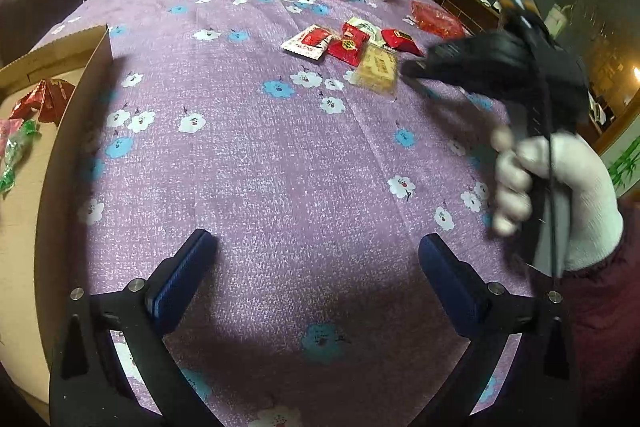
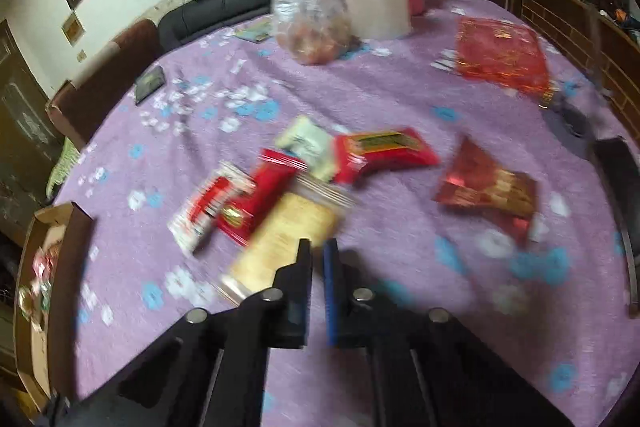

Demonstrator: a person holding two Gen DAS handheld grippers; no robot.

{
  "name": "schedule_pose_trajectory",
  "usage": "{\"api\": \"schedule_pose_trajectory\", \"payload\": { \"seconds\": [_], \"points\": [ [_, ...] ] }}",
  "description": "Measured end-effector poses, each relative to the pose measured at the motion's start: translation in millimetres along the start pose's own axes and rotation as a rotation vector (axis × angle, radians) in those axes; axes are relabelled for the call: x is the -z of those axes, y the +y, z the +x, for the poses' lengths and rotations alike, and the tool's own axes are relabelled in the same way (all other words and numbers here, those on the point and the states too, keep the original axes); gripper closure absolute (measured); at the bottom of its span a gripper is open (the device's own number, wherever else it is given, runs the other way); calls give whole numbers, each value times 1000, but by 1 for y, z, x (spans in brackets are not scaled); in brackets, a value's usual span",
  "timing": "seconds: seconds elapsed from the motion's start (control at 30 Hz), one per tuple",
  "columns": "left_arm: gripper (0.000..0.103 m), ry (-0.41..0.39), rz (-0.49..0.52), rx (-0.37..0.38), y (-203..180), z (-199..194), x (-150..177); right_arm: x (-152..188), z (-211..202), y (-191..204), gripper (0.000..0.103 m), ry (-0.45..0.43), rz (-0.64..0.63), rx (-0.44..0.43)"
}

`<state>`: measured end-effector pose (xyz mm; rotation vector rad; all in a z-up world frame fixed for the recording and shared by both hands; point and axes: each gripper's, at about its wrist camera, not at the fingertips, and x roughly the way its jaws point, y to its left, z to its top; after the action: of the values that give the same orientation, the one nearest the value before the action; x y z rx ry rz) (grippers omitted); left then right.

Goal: Organize snacks
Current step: 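Grasp the yellow cake packet with the right tool while the left tool grasps another white red-label packet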

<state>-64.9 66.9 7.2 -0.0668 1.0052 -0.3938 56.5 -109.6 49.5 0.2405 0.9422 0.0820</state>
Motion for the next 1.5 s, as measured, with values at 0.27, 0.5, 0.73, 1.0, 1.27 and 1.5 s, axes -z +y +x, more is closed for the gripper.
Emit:
{"api": "schedule_pose_trajectory", "payload": {
  "seconds": [0.27,0.5,0.73,1.0,1.27,1.5],
  "points": [
    [1,-14,-42,32,7,-4,0,3,-11,-31,70,-26,99,-135],
    [1,-26,-63,32,8,-5,0,-15,20,29,50,22,19,-65],
    [4,5,-102,107,15,-15,-4,-2,18,40,68,-6,-123,70],
    [4,-56,-66,44,24,-21,-87,22,-12,-17,69,-39,-44,9],
    [10,-41,4,-12,10,47,-163,17,-12,-31,68,-58,18,-93],
    [10,21,114,-64,-5,91,-184,16,-11,-33,68,-48,25,-101]
  ]
}}
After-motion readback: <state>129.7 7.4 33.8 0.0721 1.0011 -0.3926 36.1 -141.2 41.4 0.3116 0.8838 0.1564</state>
